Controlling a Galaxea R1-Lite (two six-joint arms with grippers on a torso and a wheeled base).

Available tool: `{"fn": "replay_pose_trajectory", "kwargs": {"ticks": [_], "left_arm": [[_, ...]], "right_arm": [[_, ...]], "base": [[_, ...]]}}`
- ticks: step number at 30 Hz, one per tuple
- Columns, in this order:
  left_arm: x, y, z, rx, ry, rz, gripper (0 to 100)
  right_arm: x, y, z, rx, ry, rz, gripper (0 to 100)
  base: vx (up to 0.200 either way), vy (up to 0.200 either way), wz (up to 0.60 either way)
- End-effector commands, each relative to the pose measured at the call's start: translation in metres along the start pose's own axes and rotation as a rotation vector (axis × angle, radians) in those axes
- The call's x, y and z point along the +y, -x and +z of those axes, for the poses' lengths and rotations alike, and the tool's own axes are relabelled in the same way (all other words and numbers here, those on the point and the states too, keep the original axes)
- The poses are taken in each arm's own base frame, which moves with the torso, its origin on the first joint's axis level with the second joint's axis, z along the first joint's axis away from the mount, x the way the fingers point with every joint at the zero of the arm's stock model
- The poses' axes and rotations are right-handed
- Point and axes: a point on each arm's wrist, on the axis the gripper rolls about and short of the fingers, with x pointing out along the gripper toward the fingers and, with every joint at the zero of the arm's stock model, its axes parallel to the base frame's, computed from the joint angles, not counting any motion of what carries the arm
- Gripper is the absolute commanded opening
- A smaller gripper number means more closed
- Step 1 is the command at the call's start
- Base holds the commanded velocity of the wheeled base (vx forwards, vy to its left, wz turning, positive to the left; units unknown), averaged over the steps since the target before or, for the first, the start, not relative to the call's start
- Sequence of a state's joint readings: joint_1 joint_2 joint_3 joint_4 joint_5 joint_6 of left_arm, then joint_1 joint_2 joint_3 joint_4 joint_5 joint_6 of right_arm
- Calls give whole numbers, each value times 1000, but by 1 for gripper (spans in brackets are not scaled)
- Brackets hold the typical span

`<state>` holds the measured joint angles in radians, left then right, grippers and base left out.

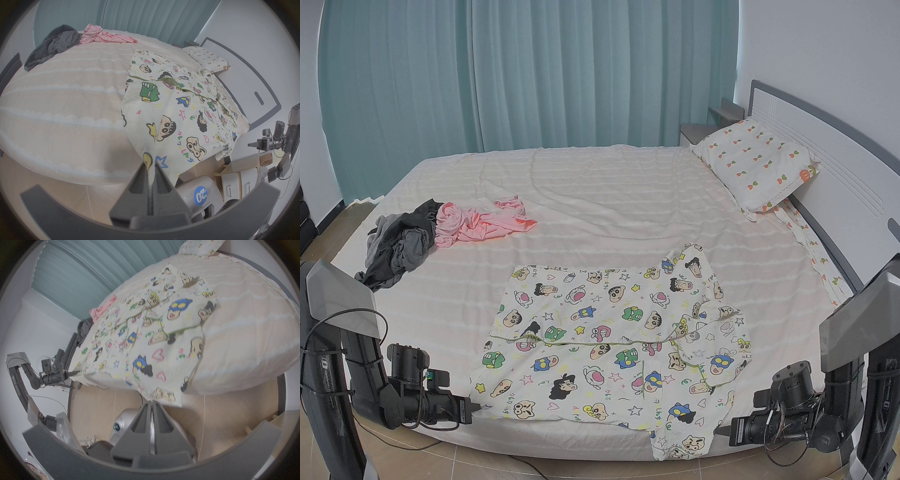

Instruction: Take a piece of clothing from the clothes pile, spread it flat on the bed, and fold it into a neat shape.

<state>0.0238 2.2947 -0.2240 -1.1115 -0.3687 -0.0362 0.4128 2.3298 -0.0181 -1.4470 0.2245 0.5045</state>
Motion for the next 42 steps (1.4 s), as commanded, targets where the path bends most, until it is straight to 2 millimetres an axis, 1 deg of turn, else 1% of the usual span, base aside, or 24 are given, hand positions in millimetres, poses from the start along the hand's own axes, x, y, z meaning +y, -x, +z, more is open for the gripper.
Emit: {"fn": "replay_pose_trajectory", "kwargs": {"ticks": [1, 2, 9, 13, 15, 16, 21, 28, 33, 37, 39, 42], "left_arm": [[2, 0, -1, -2, 7, 5, 0], [2, 0, -1, -2, 7, 5, 0], [3, 0, 1, -19, 0, 6, 0], [3, 0, 3, -34, -5, 5, 0], [3, 0, 3, -34, -5, 5, 0], [3, 0, 2, -32, -5, 5, 0], [2, 0, 2, -34, -5, 5, 0], [2, 1, 3, -36, -6, 5, 0], [2, 1, 3, -42, -8, 5, 0], [2, 1, 3, -48, -11, 5, 0], [2, 2, 2, -45, -10, 5, 0], [2, 2, 2, -44, -9, 5, 0]], "right_arm": [[-17, -18, -16, 42, -21, -74, 0], [-18, -18, -16, 43, -15, -82, 100], [-20, -19, -15, 33, 19, -101, 100], [-19, -27, -9, 4, 76, -85, 100], [-19, -28, -9, 0, 83, -83, 100], [-19, -32, -6, -7, 108, -72, 100], [-17, -38, 0, -37, 149, -57, 100], [-21, -37, 6, -62, 134, -64, 100], [-20, -39, 12, -90, 134, -50, 100], [-20, -39, 12, -92, 130, -50, 100], [-21, -45, 22, -138, 127, -45, 100], [-22, -51, 20, -129, 127, -49, 100]], "base": [[0, 0, 0], [0, 0, 0], [0, 0, 0], [0, 0, 0], [0, 0, 0], [0, 0, 0], [0, 0, 0], [0, 0, 0], [0, 0, 0], [0, 0, 0], [0, 0, 0], [0, 0, 0]]}}
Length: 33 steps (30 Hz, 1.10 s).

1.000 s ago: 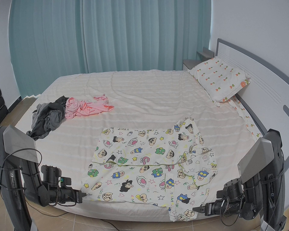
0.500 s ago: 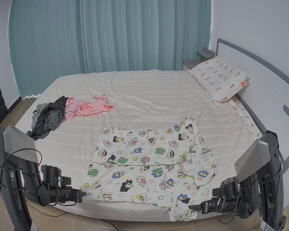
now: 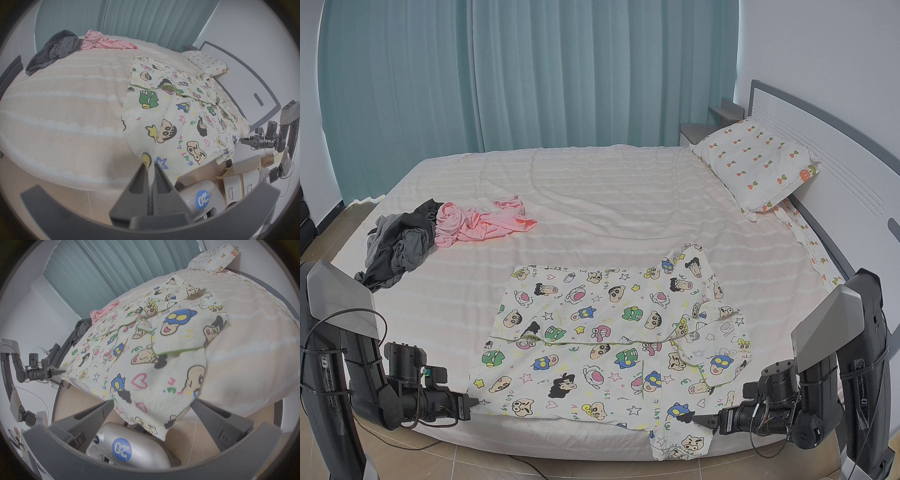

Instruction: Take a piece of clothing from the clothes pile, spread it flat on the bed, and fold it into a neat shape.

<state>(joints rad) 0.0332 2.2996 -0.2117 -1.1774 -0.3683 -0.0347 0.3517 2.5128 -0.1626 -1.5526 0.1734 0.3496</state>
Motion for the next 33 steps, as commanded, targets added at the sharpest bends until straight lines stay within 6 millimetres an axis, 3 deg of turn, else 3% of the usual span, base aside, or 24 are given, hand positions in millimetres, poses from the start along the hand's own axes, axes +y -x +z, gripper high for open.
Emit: {"fn": "replay_pose_trajectory", "kwargs": {"ticks": [1, 15, 16, 29, 33], "left_arm": [[0, 0, -1, 5, 3, 1, 0], [2, 0, -1, 2, 9, 5, 0], [2, 0, -1, 4, 8, 4, 0], [1, 3, -4, 13, 6, 16, 0], [0, 4, -3, 9, 8, 16, 0]], "right_arm": [[0, -8, 2, -20, 4, 1, 100], [0, -7, 1, -17, -17, 2, 100], [0, -6, 1, -15, -17, 1, 0], [1, 3, 3, 0, -75, 55, 0], [-2, 15, 8, -3, -106, 93, 0]], "base": [[0, 0, 0], [0, 0, 0], [0, 0, 0], [0, 0, 0], [0, 0, 0]]}}
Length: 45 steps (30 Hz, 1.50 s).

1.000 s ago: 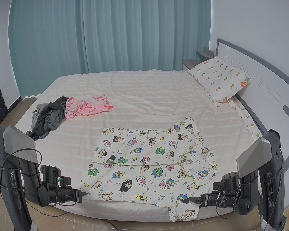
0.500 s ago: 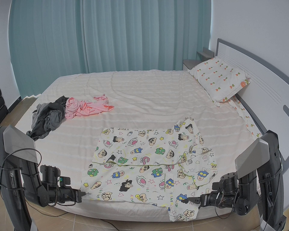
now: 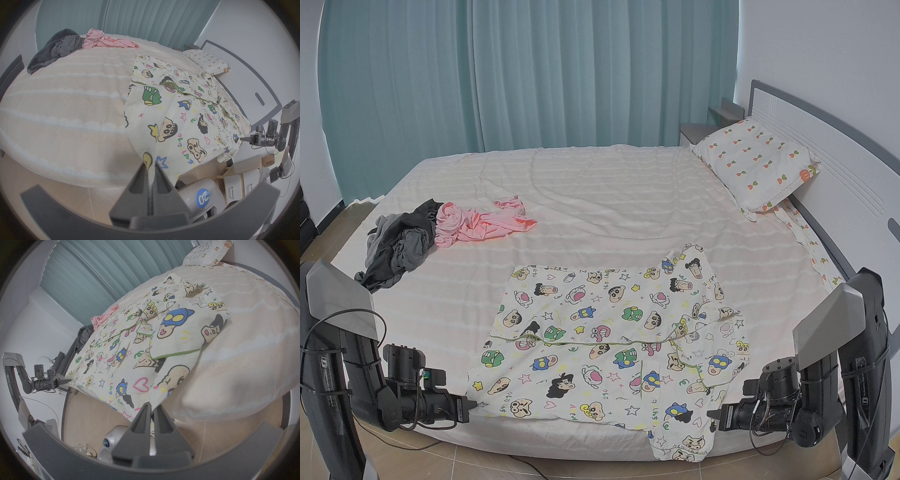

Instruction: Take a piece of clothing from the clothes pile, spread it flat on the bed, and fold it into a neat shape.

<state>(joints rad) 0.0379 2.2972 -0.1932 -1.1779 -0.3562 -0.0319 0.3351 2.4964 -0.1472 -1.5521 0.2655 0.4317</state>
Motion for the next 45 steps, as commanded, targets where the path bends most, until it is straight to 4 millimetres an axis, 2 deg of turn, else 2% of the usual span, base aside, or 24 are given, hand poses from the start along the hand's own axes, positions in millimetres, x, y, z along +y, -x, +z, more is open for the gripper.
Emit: {"fn": "replay_pose_trajectory", "kwargs": {"ticks": [1, 7, 8, 11, 17, 29, 33, 41, 44, 45], "left_arm": [[-1, 3, 1, -11, 1, 0, 0], [-2, 5, 3, -34, 22, -1, 0], [-2, 4, 8, -68, 51, -5, 0], [-5, 5, 14, -120, 99, -12, 0], [-15, 6, 26, -226, 186, -5, 0], [-15, 6, 33, -269, 198, 27, 0], [-14, 3, 42, -301, 214, 18, 0], [-11, -10, 63, -309, 255, 21, 0], [-11, -12, 66, -310, 271, 20, 0], [-9, -19, 80, -305, 309, 16, 0]], "right_arm": [[-2, 13, 9, -39, -28, 21, 0], [-8, 25, 17, -59, -68, 54, 0], [-10, 34, 20, -62, -77, 95, 0], [-10, 39, 24, -77, -78, 114, 0], [-8, 38, 30, -103, -66, 128, 0], [-1, 39, 51, -199, -37, 166, 0], [3, 41, 61, -242, -45, 188, 0], [2, 28, 85, -329, -44, 215, 0], [2, 26, 87, -334, -43, 215, 0], [-2, 18, 94, -356, -40, 216, 0]], "base": [[0, 0, 0], [0, 0, 0], [0, 0, 0], [0, 0, 0], [0, 0, 0], [0, 0, 0], [0, 0, 0], [0, 0, 0], [0, 0, 0], [0, 0, 0]]}}
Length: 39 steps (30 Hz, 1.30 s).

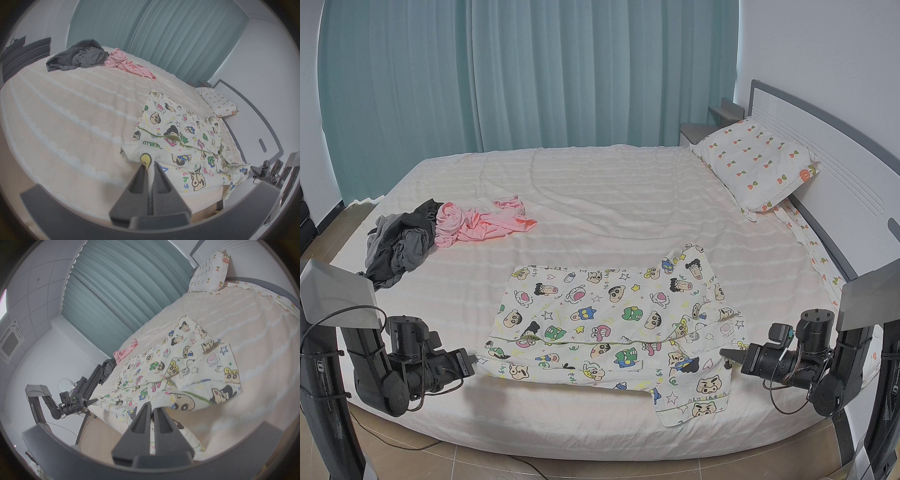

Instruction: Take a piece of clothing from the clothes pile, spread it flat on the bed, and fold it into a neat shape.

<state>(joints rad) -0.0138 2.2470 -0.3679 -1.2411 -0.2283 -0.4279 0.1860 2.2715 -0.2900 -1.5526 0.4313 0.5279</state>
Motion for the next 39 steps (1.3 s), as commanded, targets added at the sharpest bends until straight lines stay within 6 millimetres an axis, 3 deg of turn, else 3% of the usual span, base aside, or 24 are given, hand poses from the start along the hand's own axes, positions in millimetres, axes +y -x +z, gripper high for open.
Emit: {"fn": "replay_pose_trajectory", "kwargs": {"ticks": [1, 11, 23, 32, 38, 39], "left_arm": [[-5, -17, 20, -14, 38, -5, 0], [-15, -43, 50, -7, 93, 14, 0], [-14, -86, 50, 37, 94, 69, 0], [-19, -110, 51, 50, 85, 81, 0], [-27, -118, 60, 17, 172, 91, 0], [-27, -118, 61, 18, 179, 91, 100]], "right_arm": [[-8, -15, 9, -46, 14, 8, 0], [-25, -27, 24, -85, 4, -17, 0], [-30, -53, 44, -67, -6, -27, 0], [-44, -74, 52, -70, -14, -42, 0], [-52, -83, 55, -71, -22, -63, 0], [-55, -84, 55, -76, -24, -71, 0]], "base": [[0, 0, 0], [0, 0, 0], [0, 0, 0], [0, 0, 0], [0, 0, 0], [0, 0, 0]]}}
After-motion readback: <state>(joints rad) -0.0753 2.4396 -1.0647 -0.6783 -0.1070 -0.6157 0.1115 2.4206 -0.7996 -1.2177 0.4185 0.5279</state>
